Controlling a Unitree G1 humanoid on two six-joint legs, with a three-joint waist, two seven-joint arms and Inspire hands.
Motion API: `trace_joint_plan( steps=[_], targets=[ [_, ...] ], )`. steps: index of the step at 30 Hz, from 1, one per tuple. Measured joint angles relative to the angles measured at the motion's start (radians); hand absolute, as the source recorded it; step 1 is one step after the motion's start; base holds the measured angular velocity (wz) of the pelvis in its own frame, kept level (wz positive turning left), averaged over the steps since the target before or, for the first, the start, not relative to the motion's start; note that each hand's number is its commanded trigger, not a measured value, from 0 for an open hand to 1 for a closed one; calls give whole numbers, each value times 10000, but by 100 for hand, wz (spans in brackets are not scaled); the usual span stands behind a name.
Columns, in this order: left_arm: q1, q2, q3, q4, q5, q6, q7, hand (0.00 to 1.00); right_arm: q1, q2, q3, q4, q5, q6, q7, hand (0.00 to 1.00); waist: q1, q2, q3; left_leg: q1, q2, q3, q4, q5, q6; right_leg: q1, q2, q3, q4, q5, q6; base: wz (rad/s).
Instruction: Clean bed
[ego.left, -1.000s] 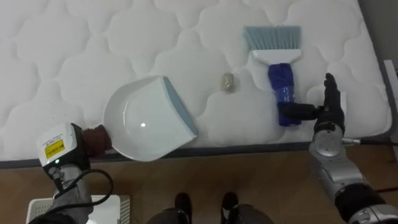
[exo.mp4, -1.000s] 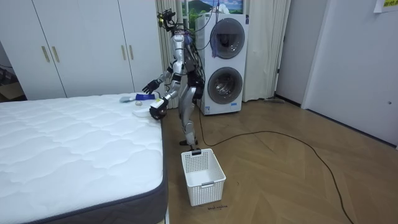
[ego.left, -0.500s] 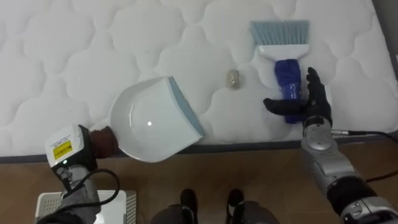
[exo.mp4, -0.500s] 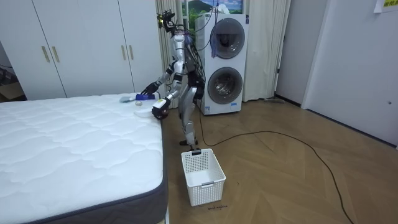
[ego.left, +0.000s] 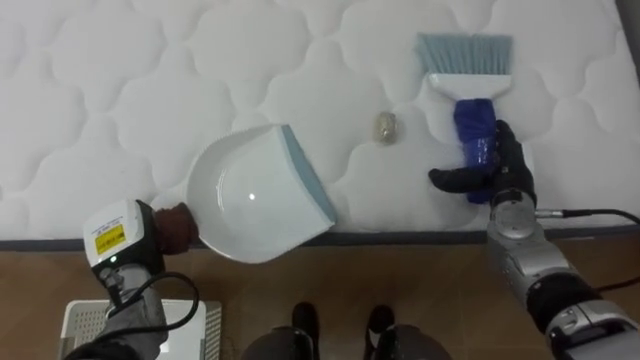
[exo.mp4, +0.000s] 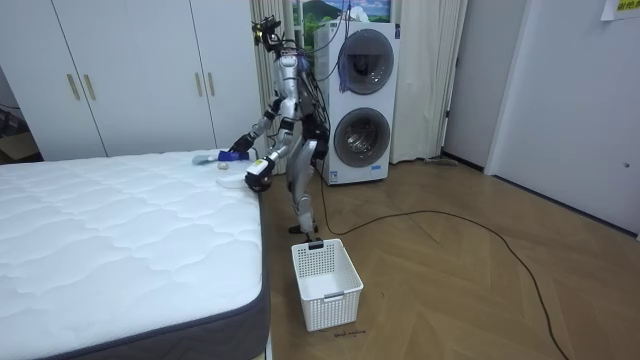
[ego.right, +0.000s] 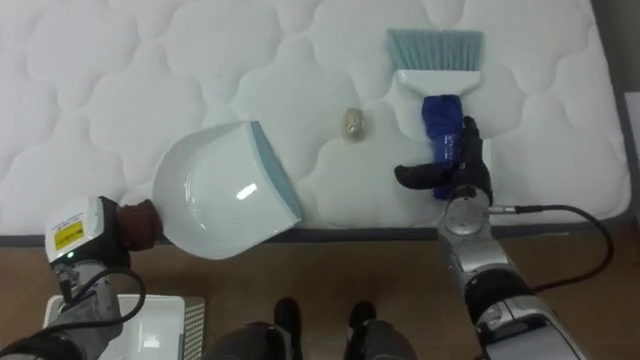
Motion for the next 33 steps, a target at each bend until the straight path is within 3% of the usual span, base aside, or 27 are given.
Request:
trace_joint_plan(
  steps=[3,4,5,6,7,11,15,17,26,33],
  targets=[
    [-6,16,-3,-210,9,34,-11,100,-189,-52,8,253,-12,24,-18,0,14,-16,0,-234,-17,-17,319,-26,27,-229,-55,22,235,-117,6,8],
    [-4,16,-2,-273,9,58,-11,100,-228,-57,7,329,-13,23,-17,8,16,-20,0,-296,-22,-23,342,-26,27,-292,-68,15,268,-126,-2,8],
    [3,12,-2,-379,10,79,-11,100,-282,-64,7,448,-17,22,-9,64,17,-25,2,-383,-34,-32,375,-26,27,-384,-94,1,362,-132,-11,8],
    [3,14,-2,-459,9,82,-12,100,-297,-87,7,471,-93,12,-11,75,22,-21,2,-489,-36,-62,506,-29,31,-456,-111,-17,411,-175,-20,7],
    [3,16,-2,-500,10,87,-15,100,-298,-94,7,503,-167,13,-5,100,23,-21,3,-519,-35,-82,545,-39,33,-461,-111,-31,421,-207,-20,8],
    [14,17,-3,-569,15,123,-35,100,-354,-230,-7,911,-589,17,-77,100,102,-12,4,-680,34,-185,690,-151,20,-470,-50,-147,429,-242,-28,6],
    [15,23,1,-573,-2,225,-41,100,-381,-844,-56,1075,-677,69,-315,100,296,-11,3,-867,32,-224,826,-151,21,-618,-91,-211,560,-251,-44,4],
    [43,21,0,-572,-13,292,-42,100,-368,-949,-90,1093,-678,94,-401,100,319,-8,2,-921,35,-247,843,-150,20,-653,-110,-271,584,-266,-70,5],
    [54,16,-1,-762,0,374,-41,100,-313,-1013,-9,1297,-956,306,-695,100,312,16,-6,-930,33,-339,928,-168,-34,-634,-85,-286,639,-294,-106,3],
    [48,12,-8,-802,-94,551,-44,100,-124,-998,-14,1311,-1057,311,-720,100,243,117,-6,-933,7,-444,956,-177,-48,-584,-214,-536,859,-339,-151,6]
  ],
)
